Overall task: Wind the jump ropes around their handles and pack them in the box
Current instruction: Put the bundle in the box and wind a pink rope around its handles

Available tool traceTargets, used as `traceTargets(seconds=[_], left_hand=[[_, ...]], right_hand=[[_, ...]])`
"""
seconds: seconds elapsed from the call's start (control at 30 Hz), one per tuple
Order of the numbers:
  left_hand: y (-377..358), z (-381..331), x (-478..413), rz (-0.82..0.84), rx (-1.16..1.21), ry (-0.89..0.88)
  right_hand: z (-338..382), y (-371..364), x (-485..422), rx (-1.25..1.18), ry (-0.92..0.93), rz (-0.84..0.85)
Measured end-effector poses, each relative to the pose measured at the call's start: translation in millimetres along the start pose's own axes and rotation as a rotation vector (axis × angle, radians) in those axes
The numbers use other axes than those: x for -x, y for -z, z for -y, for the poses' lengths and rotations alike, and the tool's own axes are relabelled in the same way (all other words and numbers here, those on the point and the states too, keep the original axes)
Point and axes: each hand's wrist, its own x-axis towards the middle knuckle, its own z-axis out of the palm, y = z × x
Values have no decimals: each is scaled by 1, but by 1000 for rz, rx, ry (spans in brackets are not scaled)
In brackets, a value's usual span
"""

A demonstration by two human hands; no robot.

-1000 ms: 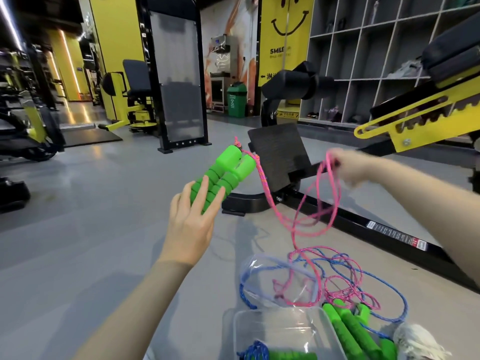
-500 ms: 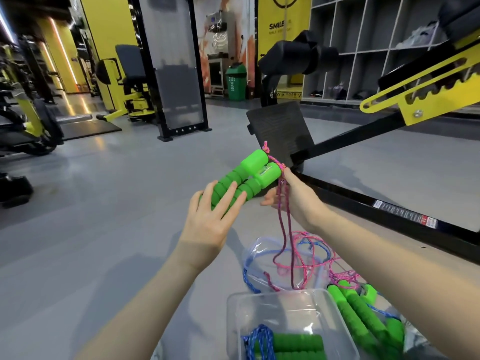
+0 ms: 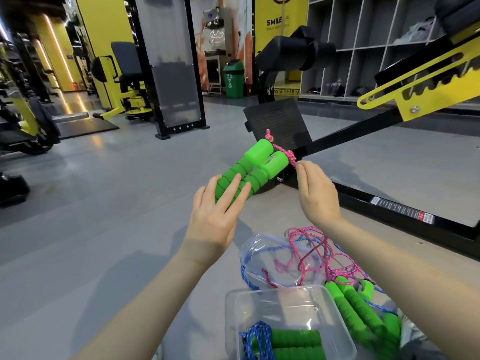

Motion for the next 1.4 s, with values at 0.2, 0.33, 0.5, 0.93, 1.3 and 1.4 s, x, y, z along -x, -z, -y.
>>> traceTargets(seconds=[0.2, 0.33, 0.5, 0.93, 1.3, 1.4], left_hand=[[-10, 6, 7, 22, -76, -64], [-14, 20, 27, 90, -150, -130], [-10, 19, 32, 150, -154, -247], [14, -21, 27, 138, 67, -525], [39, -35, -3, -30, 162, -324], [32, -34, -5, -59, 130, -265]], right_hand=[[37, -17, 12, 42, -230, 479], [47, -4, 4, 132, -175, 919], [53, 29, -15, 181, -41, 1140], [32, 55, -41, -165, 204, 760], [-18, 52, -23, -928, -638, 473], [-5, 41, -8, -1213, -658, 415]])
